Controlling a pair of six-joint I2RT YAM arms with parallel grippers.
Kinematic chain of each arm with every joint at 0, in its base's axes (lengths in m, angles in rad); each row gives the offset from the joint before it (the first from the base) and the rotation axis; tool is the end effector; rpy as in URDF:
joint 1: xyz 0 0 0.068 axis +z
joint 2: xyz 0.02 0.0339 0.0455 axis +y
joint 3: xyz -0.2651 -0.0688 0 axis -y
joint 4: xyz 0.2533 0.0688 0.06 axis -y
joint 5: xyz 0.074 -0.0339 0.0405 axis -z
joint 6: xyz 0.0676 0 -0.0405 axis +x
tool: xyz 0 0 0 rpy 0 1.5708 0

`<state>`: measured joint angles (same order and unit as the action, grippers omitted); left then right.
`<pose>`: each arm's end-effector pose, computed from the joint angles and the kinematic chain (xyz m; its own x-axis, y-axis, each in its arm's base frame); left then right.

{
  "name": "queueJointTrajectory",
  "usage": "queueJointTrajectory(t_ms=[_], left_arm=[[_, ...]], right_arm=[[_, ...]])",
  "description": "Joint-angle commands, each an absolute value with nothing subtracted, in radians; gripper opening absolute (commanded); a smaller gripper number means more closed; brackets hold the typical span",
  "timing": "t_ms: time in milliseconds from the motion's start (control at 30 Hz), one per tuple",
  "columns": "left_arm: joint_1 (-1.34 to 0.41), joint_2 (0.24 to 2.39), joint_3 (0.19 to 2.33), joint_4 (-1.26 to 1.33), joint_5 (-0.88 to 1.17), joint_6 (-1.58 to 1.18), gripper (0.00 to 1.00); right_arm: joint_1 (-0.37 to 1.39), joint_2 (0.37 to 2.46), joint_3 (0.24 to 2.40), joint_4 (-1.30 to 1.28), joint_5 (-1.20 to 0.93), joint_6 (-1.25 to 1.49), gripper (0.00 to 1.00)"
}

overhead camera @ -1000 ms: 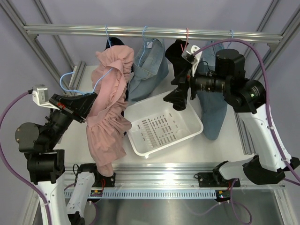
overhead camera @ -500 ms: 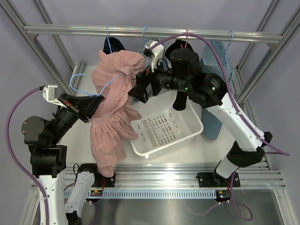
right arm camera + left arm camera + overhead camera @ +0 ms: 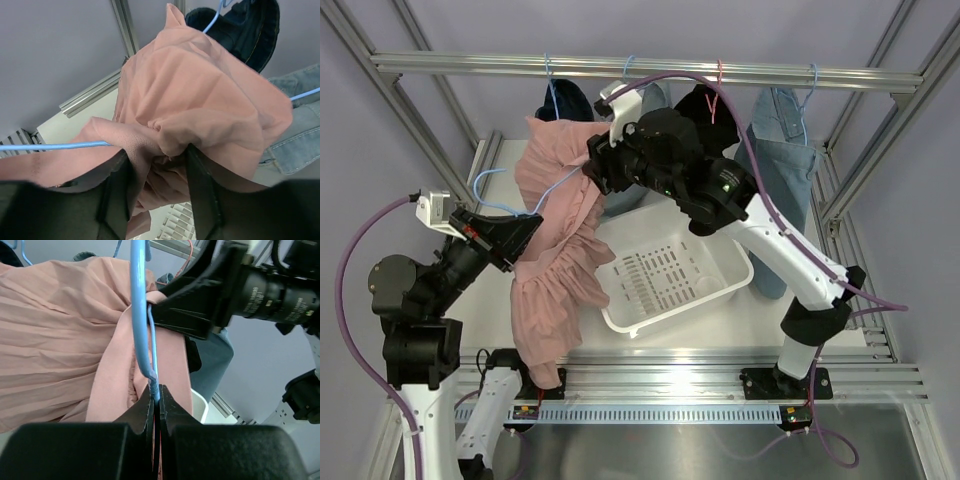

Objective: Remove the skirt from the hanger

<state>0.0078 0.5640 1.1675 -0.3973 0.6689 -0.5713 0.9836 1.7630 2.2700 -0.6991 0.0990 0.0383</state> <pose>0.0951 -0.0412 0.4744 -0.1527 -0.4254 -0.8920 0.6161 0.6648 -0.4225 0.2281 0.3306 0.5222 -0.1354 -0.1346 -0.9816 -0.7701 0.6377 0.0187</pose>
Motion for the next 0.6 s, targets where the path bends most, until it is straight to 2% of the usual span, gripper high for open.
queueJointTrajectory(t_ms=[0,33,67,100,300,567], left_arm=[[-0.02,0.538,1.161,-0.385,0.663,-0.546,0.0],[-0.023,0.535,1.16,-0.391,0.66,-0.542,0.0],[-0.023,0.528,1.158,-0.4,0.655,-0.525,0.0],[-0.026,0.525,1.157,-0.426,0.643,-0.512,0.0],[-0.046,0.492,1.137,-0.54,0.611,-0.388,0.0],[-0.08,0.466,1.109,-0.721,0.58,-0.246,0.0]], right_arm=[[0.991,1.776,2.284,-0.65,0.192,-0.02,0.49],[0.991,1.778,2.286,-0.647,0.215,-0.049,0.38],[0.989,1.779,2.296,-0.643,0.239,-0.058,0.1],[0.989,1.778,2.305,-0.637,0.265,-0.07,0.01],[0.928,1.741,2.336,-0.572,0.342,-0.124,0.0],[0.805,1.74,2.395,-0.578,0.282,-0.098,0.0]])
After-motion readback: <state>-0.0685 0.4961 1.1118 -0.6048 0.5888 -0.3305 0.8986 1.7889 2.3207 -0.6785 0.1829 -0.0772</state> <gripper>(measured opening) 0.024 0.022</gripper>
